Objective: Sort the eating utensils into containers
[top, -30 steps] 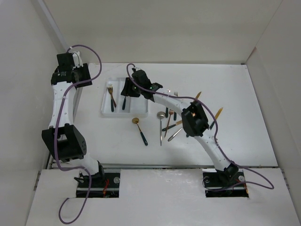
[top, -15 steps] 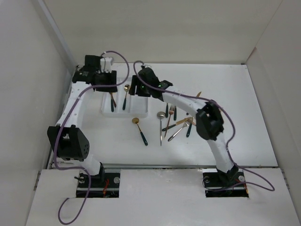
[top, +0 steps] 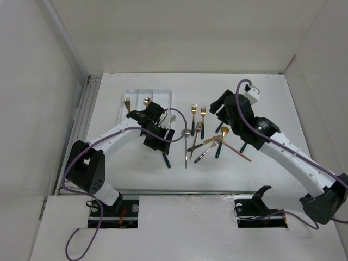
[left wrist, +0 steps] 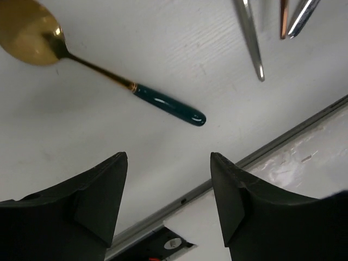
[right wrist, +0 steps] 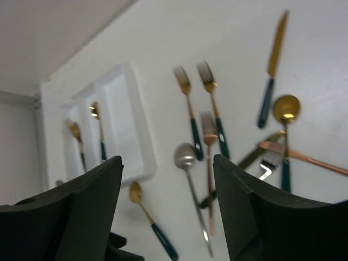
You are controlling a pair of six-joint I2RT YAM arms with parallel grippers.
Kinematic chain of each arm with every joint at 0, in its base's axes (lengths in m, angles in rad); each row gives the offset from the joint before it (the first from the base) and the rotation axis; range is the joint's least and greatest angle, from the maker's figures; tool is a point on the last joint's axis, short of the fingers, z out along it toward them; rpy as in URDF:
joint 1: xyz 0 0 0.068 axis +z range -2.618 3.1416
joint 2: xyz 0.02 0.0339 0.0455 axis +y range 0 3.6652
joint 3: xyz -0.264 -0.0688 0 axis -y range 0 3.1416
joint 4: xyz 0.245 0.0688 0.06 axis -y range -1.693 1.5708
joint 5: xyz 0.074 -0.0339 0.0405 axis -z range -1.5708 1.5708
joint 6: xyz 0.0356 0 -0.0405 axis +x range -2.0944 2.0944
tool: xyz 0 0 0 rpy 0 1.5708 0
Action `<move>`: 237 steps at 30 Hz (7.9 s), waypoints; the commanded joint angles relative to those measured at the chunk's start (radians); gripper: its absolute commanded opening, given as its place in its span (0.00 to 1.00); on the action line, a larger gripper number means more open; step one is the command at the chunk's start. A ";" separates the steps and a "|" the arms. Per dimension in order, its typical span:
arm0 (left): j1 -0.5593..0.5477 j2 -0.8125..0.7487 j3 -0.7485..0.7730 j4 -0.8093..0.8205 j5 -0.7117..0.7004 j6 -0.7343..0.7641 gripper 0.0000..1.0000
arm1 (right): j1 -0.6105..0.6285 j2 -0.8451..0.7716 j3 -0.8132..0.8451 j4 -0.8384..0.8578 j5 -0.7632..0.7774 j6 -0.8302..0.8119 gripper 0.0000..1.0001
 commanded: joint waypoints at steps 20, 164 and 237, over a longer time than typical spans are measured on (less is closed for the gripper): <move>-0.086 0.222 -0.034 0.065 -0.129 -0.237 0.56 | 0.008 -0.259 -0.146 -0.225 0.236 0.111 0.74; 0.024 0.050 0.632 -0.036 0.408 0.269 0.66 | 0.086 0.303 0.417 0.212 -0.256 -0.221 0.00; 0.380 0.507 0.782 -0.013 -0.186 0.048 0.32 | -0.106 0.427 0.181 -0.035 -0.294 -0.264 0.45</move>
